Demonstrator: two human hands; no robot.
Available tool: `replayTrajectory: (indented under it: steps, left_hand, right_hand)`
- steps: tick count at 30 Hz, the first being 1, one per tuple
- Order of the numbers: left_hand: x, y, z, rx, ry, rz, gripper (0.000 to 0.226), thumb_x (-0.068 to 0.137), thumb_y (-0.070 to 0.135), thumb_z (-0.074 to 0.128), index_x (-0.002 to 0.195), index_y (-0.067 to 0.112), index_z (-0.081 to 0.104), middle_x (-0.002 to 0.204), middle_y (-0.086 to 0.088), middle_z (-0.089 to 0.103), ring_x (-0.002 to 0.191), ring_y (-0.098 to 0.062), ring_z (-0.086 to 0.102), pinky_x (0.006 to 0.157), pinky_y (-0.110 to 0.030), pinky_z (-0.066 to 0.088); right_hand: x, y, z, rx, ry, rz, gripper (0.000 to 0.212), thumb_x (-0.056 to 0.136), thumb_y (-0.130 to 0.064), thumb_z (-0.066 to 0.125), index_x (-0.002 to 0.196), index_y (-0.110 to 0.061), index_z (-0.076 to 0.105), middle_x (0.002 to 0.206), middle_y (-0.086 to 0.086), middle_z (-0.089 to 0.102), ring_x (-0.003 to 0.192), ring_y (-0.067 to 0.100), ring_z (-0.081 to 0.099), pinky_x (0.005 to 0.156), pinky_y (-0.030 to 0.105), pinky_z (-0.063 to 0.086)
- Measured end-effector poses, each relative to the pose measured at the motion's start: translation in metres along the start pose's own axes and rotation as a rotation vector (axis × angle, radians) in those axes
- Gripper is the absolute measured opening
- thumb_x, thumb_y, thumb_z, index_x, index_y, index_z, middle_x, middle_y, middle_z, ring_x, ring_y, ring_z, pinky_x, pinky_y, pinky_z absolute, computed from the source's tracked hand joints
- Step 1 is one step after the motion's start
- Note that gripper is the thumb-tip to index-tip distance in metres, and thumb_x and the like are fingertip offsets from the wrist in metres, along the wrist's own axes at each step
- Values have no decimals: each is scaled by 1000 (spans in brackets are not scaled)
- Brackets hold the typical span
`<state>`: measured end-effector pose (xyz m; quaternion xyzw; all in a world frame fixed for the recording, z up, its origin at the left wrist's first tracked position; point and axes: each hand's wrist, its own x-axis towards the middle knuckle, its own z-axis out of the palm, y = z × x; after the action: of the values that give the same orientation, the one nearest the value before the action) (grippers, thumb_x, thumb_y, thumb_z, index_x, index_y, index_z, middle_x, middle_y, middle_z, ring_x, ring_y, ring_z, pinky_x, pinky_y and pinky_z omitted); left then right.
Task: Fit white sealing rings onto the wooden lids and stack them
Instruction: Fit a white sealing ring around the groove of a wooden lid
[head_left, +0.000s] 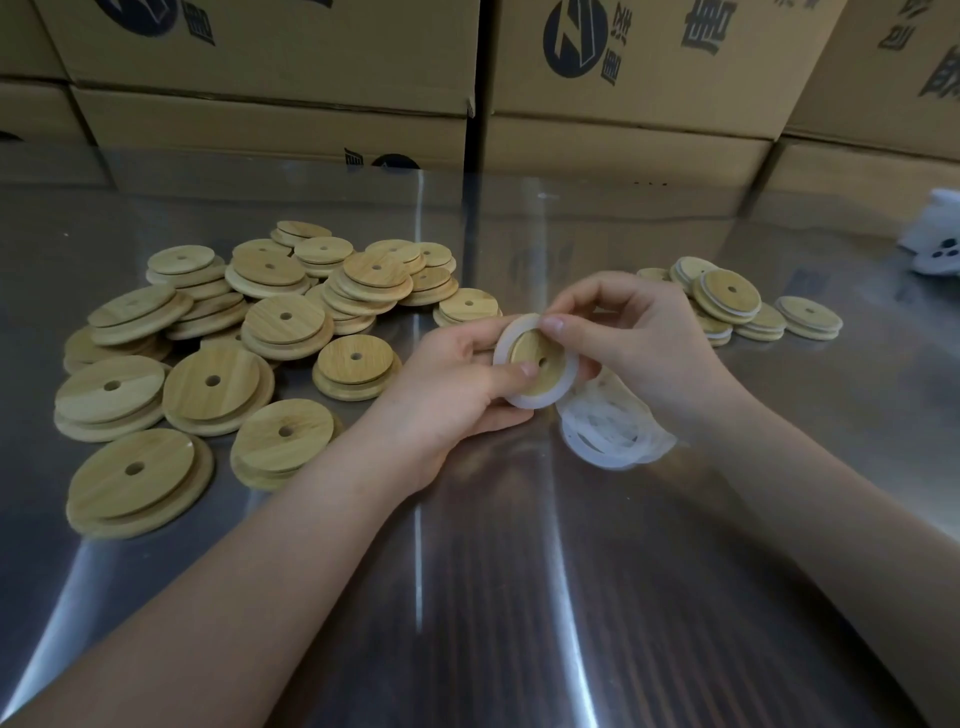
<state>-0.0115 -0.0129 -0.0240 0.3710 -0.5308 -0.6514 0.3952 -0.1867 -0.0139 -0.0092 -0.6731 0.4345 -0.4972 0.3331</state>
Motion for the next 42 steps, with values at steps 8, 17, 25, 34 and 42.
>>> replayTrajectory:
  steps: [8, 17, 25, 34, 42]
  left_hand:
    - [-4, 2, 1, 85, 31, 48, 31, 94, 6, 60, 116, 26, 67, 101, 4, 76, 98, -10, 71, 88, -34, 58]
    - [-4, 0, 4, 297, 215, 344, 46, 89, -2, 64, 123, 28, 61, 108, 0, 74, 102, -12, 69, 90, -41, 57]
    - [-6, -1, 3, 559, 314, 614, 28, 87, 5, 67, 105, 27, 64, 101, 19, 67, 104, 0, 63, 89, -37, 54]
    - [-4, -2, 3, 487, 337, 598, 14, 88, 11, 67, 84, 21, 59, 82, 9, 66, 85, -12, 66, 76, -46, 56]
    - [-3, 1, 1, 310, 354, 447, 19, 85, 5, 69, 74, 16, 59, 80, -7, 70, 81, -24, 69, 80, -51, 57]
  right_hand:
    - [1, -3, -5, -79, -4, -6, 12, 88, -8, 68, 81, -18, 70, 74, -6, 67, 58, 8, 56, 56, 21, 47]
    - [3, 0, -8, -159, -8, -12, 14, 91, -4, 63, 82, -15, 66, 67, -10, 63, 54, 12, 54, 55, 25, 48]
    - [5, 0, -9, -148, -9, -25, 19, 92, -3, 61, 82, -18, 64, 66, -10, 62, 54, 15, 55, 55, 29, 49]
    - [4, 1, -8, -111, 1, -20, 17, 92, -1, 60, 83, -15, 63, 73, 2, 64, 62, 14, 60, 58, 28, 52]
    - [4, 1, -7, -53, 23, -11, 16, 91, -3, 63, 82, -15, 66, 75, -4, 69, 72, 8, 66, 64, 18, 52]
